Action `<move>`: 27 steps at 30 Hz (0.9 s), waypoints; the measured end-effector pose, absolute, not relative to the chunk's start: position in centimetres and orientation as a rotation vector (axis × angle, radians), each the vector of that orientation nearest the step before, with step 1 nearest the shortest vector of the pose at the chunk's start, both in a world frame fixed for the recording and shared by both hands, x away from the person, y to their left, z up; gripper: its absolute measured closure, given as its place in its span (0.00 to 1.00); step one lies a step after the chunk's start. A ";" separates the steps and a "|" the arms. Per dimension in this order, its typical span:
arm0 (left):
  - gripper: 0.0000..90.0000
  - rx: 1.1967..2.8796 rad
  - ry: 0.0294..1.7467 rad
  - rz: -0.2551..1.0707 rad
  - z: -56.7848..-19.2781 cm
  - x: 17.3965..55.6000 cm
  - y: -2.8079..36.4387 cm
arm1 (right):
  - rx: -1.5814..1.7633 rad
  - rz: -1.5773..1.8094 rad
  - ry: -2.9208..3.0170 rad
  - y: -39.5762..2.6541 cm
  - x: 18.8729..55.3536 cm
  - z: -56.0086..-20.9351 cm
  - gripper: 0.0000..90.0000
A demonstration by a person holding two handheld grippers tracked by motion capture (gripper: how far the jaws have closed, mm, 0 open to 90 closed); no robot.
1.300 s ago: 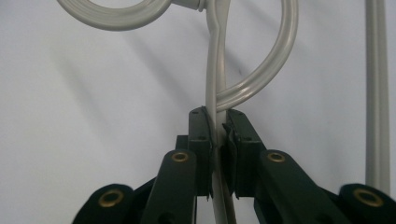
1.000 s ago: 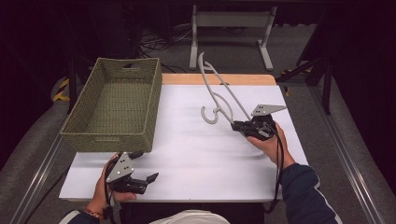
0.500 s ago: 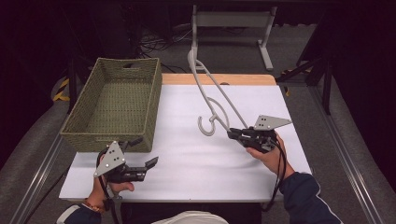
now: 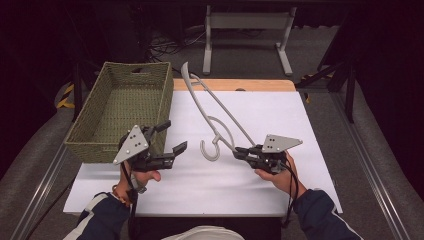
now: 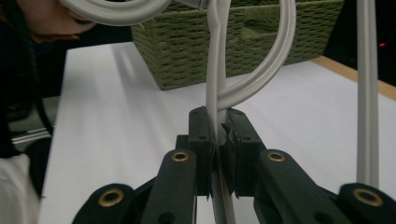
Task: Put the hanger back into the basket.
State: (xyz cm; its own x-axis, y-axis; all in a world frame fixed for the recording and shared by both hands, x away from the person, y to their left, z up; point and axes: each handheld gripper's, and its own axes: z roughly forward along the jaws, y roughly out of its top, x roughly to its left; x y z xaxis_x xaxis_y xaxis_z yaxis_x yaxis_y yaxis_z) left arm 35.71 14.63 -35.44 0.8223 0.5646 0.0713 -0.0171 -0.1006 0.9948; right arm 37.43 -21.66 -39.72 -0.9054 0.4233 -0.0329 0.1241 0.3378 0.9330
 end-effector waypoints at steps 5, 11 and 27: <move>0.23 1.617 0.450 0.446 -35.6 37.3 13.3 | 0.449 1.595 2.330 -21.2 37.0 -39.9 0.91; 0.24 1.596 0.475 0.386 -35.8 38.7 12.5 | 0.405 1.593 2.348 -20.6 36.7 -40.2 0.91; 0.39 1.603 0.475 0.334 -36.9 39.7 11.6 | 0.366 1.609 2.321 -20.2 36.4 -40.2 0.91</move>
